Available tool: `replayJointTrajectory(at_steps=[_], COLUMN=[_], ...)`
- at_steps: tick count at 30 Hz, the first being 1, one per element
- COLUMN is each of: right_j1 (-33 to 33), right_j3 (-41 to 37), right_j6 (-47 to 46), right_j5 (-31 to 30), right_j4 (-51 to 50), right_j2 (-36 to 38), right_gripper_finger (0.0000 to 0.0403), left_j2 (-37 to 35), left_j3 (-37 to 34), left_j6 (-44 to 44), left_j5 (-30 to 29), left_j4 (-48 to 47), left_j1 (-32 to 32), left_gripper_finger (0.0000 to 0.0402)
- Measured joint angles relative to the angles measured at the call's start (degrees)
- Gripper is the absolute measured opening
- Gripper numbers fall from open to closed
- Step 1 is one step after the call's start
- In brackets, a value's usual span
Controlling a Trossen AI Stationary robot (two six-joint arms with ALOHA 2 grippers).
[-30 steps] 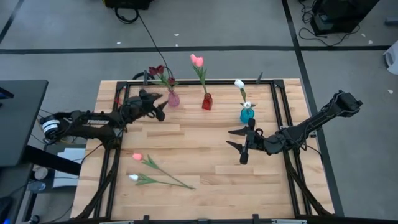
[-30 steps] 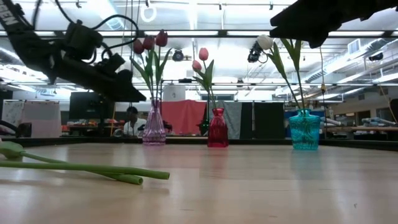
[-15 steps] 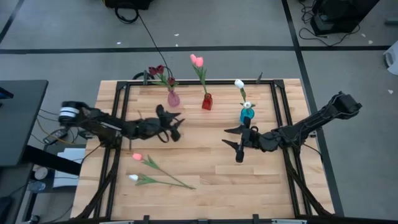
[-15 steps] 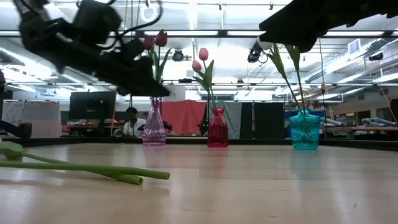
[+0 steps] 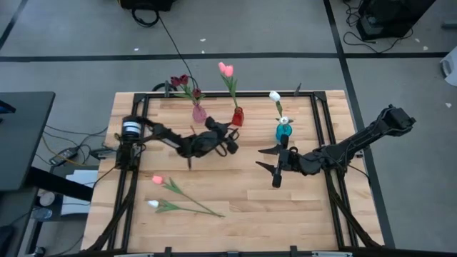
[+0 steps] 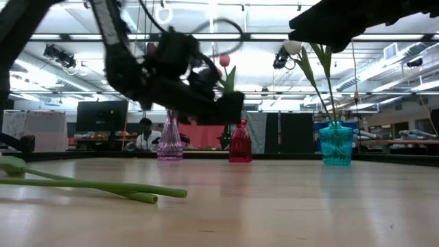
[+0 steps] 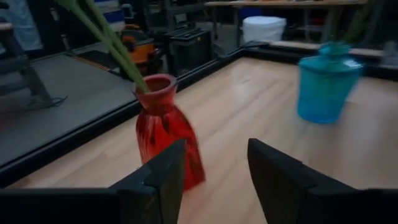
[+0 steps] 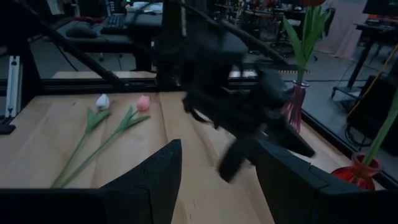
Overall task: Sort flowers into vase by color
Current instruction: Move the red vase to the center of the table
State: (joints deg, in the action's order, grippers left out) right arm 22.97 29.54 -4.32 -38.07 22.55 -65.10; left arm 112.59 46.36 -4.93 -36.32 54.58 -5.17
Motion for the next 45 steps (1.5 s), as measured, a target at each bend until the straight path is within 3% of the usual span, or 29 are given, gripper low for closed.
replayJointTrajectory(at_steps=[7,11,14,18,24,35,40,45], right_j1=[0.2,0.2,0.3,0.3,0.5,0.6,0.6,0.6], right_j3=[0.0,0.0,0.0,0.0,0.0,0.0,0.0,0.0], right_j6=[-0.2,-0.6,-1.4,-1.7,-2.0,-2.0,-2.0,-2.1], right_j5=[0.0,0.1,0.2,0.2,0.2,0.2,0.2,0.2], right_j4=[-0.5,-0.6,-0.7,-0.6,-0.8,-1.0,-1.5,-1.7], right_j2=[0.0,0.0,0.0,0.0,0.0,0.0,0.0,0.0], right_gripper_finger=[0.0210,0.0210,0.0210,0.0210,0.0210,0.0210,0.0210,0.0210], left_j2=[6.4,7.9,9.3,11.7,13.1,12.9,11.0,5.1], left_j3=[6.8,9.1,11.1,13.8,15.9,15.9,14.0,6.6], left_j6=[-1.6,-0.5,0.4,0.4,1.2,2.3,3.4,3.1], left_j5=[0.4,-3.9,-7.2,-6.5,-3.1,-0.1,3.3,5.4], left_j4=[0.0,0.0,0.1,-0.1,-0.1,0.5,-0.4,-0.9], left_j1=[-2.8,-3.5,-4.5,-6.0,-7.8,-7.5,-5.6,-2.4], left_gripper_finger=[0.0256,0.0299,0.0316,0.0318,0.0292,0.0148,0.0138,0.0138])
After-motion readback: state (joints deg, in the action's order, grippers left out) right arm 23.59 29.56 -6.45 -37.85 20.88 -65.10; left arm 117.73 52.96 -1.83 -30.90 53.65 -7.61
